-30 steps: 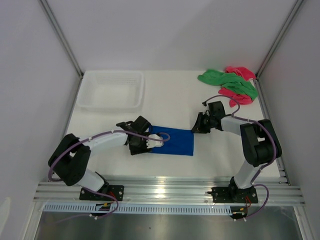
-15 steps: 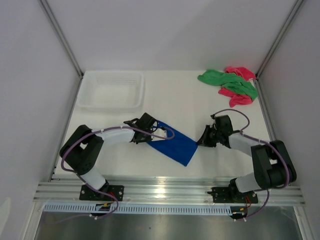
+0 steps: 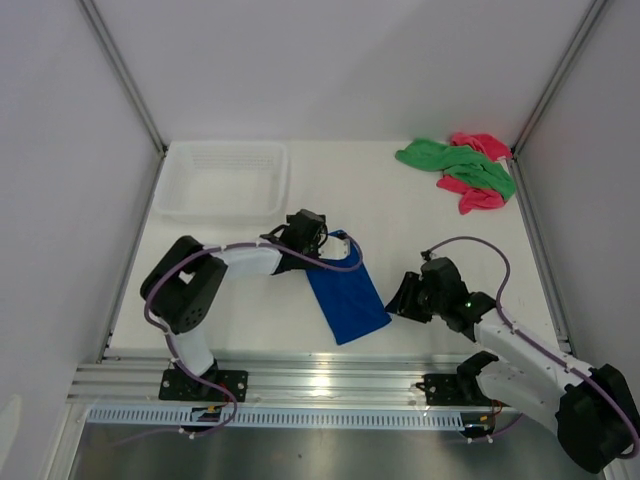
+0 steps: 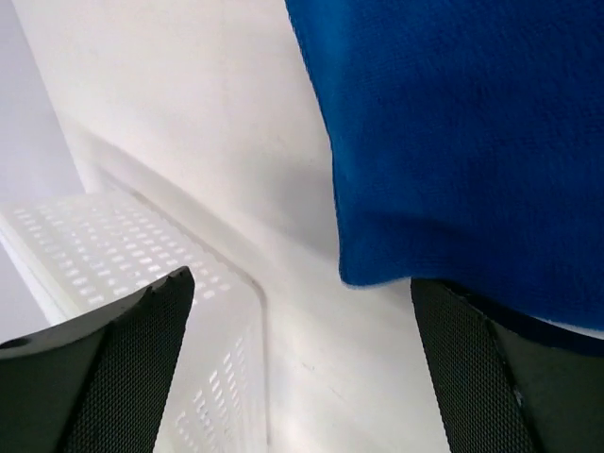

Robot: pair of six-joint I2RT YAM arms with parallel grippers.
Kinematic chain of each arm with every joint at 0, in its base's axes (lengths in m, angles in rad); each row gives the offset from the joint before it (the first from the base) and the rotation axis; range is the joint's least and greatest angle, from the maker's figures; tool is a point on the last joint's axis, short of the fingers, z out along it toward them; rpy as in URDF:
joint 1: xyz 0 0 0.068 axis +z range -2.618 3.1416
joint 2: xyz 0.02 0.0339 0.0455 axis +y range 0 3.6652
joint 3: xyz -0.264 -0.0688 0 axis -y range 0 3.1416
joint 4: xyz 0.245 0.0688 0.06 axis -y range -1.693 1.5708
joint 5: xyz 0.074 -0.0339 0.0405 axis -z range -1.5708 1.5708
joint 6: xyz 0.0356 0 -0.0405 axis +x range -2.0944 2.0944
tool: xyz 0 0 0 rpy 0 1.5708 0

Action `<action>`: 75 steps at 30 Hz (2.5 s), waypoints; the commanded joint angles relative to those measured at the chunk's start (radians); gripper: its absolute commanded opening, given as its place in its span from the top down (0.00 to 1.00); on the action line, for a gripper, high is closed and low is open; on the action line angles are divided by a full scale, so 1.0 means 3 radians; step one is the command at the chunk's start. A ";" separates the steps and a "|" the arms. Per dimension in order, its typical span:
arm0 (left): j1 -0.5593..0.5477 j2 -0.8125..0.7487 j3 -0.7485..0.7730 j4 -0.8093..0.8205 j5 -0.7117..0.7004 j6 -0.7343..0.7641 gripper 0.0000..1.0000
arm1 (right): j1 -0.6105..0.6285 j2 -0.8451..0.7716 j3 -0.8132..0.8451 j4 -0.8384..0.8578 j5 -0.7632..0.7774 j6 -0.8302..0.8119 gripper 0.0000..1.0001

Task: Roll the towels
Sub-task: Roll the towel

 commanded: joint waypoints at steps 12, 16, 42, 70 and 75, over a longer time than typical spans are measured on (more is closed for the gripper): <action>0.0087 -0.1288 0.0122 -0.1850 0.1036 -0.1126 0.35 | -0.0374 0.1665 0.1494 0.0227 -0.0389 -0.1130 0.64; 0.0036 -0.1130 0.0281 -0.2040 0.1453 -0.1470 0.34 | -0.0374 0.2232 0.1714 0.0513 -0.0517 -0.1140 0.64; 0.0210 0.0532 0.1058 -0.1534 0.0292 -0.1241 0.28 | -0.0109 0.2117 0.0651 0.1521 -0.0467 -0.0098 0.87; 0.0138 -0.3236 0.1003 -0.2627 0.1461 -0.2094 0.01 | -0.0211 0.0060 0.1882 0.0163 -0.0291 -0.3062 0.01; 0.0184 -0.3512 0.0691 -0.3026 0.2403 -0.2049 0.13 | 0.0365 0.0367 0.1930 -0.0681 0.0037 -0.3751 0.19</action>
